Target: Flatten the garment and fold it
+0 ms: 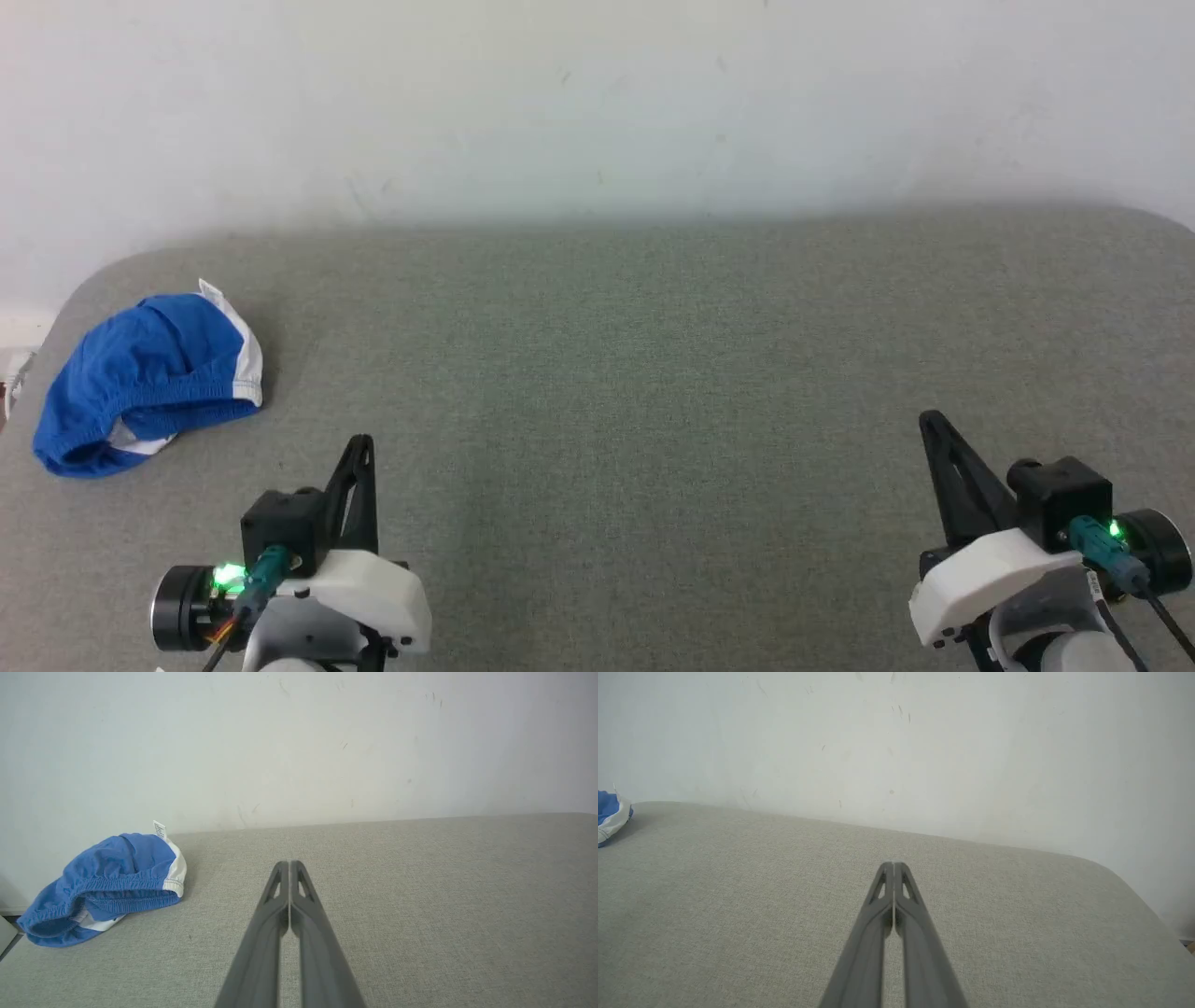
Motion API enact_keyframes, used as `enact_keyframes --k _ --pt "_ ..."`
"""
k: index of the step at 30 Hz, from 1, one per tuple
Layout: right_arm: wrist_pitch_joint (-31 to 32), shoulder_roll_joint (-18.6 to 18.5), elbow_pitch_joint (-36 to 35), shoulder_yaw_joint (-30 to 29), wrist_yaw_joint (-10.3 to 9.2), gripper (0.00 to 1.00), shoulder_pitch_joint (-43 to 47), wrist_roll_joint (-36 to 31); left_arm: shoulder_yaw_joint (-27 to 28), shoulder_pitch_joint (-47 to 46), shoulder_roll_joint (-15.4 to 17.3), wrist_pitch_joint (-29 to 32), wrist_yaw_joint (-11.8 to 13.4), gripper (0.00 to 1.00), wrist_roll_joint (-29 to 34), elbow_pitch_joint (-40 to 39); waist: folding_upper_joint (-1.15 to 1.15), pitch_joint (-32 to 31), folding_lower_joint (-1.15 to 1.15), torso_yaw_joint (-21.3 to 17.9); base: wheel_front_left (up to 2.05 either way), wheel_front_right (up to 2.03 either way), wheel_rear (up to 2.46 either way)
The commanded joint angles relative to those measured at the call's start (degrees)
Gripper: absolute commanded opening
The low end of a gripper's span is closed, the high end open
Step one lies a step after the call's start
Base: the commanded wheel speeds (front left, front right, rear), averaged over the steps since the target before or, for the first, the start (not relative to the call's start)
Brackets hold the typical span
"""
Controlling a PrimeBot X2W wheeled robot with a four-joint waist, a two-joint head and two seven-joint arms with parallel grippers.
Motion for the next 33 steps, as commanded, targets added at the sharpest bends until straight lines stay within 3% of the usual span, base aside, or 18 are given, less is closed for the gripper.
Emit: enact_keyframes --k 1,33 --pt "0.03 0.24 -0.38 -0.03 -0.05 0.0 -0.87 -0.42 0.23 -0.77 -0.02 0.02 -0.1 0.0 0.37 -0.32 0.0 0.0 0.0 0.0 0.0 0.0 0.0" --pt "0.03 0.24 -0.38 -0.03 -0.05 0.0 -0.87 -0.42 0.23 -0.77 -0.02 0.02 -0.1 0.0 0.37 -0.32 0.0 0.0 0.0 0.0 0.0 0.0 0.0"
